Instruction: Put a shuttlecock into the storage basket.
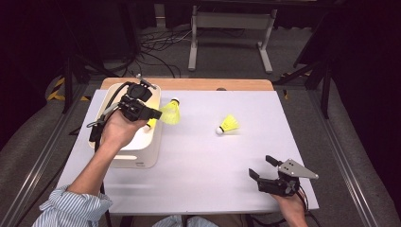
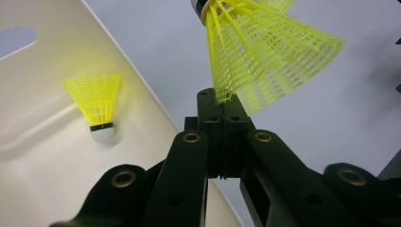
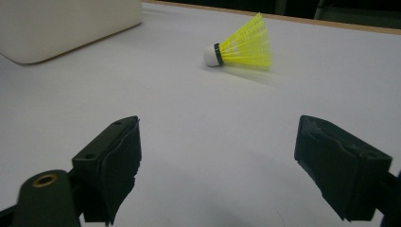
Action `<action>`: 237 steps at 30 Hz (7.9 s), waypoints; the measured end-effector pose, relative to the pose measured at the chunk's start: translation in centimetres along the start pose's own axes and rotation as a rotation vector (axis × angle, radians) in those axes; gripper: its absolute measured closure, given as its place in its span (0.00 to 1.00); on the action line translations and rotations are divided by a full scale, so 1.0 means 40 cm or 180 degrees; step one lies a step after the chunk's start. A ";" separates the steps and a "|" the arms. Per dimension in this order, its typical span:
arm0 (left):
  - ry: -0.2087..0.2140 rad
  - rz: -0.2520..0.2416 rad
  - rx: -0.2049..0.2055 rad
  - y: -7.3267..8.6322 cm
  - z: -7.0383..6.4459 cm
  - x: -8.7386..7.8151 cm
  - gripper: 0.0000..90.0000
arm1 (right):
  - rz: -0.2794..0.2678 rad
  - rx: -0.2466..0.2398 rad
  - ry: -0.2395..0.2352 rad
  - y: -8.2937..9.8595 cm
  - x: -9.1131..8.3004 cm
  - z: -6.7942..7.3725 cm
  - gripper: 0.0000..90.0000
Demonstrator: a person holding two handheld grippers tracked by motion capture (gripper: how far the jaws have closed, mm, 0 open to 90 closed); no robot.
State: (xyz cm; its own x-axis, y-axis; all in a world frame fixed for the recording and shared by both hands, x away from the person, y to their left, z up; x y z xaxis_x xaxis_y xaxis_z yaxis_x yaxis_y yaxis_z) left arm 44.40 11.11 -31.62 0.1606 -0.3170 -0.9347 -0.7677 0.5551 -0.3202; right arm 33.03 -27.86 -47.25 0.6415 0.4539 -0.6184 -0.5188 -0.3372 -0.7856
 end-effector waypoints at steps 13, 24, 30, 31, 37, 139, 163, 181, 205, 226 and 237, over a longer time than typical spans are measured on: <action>-0.0037 -0.0056 -0.0101 0.019 0.037 -0.019 1.00 | -0.0003 -0.0004 -0.0002 0.000 0.000 0.000 0.18; -0.0068 -0.0100 -0.0220 0.036 0.070 -0.028 1.00 | -0.0003 -0.0005 -0.0005 -0.001 -0.001 0.001 0.18; -0.0132 -0.0079 -0.0278 0.047 0.084 -0.029 1.00 | -0.0005 -0.0004 -0.0006 -0.001 -0.001 0.001 0.18; -0.0137 -0.0083 -0.0281 0.049 0.087 -0.029 1.00 | -0.0006 -0.0005 -0.0006 -0.001 -0.001 0.001 0.18; -0.0147 -0.0104 -0.0331 0.061 0.103 -0.033 1.00 | -0.0004 -0.0010 -0.0014 -0.001 0.000 0.003 0.18; -0.0368 0.0357 -0.0799 0.085 0.226 0.114 0.57 | 0.0049 -0.0003 -0.0069 0.002 0.007 0.005 0.18; -0.0316 0.0217 -0.0598 0.079 0.168 0.084 0.51 | 0.0039 -0.0008 -0.0073 0.000 0.006 0.006 0.18; -0.0280 0.0118 -0.0455 0.070 0.132 0.050 0.49 | 0.0041 -0.0010 -0.0081 0.001 0.006 0.005 0.17; -0.0261 0.0096 -0.0260 0.047 0.085 0.036 0.48 | 0.0050 0.0003 -0.0083 0.001 0.006 0.005 0.17; -0.0190 0.0110 -0.0029 0.002 0.027 0.053 0.47 | 0.0075 0.0033 -0.0074 0.003 0.010 0.003 0.16; -0.0170 0.0092 0.0037 -0.018 0.002 0.064 0.47 | 0.0103 0.0023 -0.0067 0.004 0.012 0.005 0.16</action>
State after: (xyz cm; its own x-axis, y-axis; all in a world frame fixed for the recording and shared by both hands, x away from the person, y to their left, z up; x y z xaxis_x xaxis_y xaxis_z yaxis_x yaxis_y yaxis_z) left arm 45.41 9.98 -33.80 0.1717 -0.2594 -0.9504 -0.7652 0.5725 -0.2945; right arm 33.15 -27.50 -47.67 0.6124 0.4601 -0.6429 -0.5431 -0.3461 -0.7651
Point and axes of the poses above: each handheld gripper's, and its own axes: x roughly forward along the jaws, y roughly out of its underside, z roughly to its left, the point moved 5 cm from there along x, roughly forward along the jaws, and after that the axes turned 15 degrees about z, right-handed, at the moved point
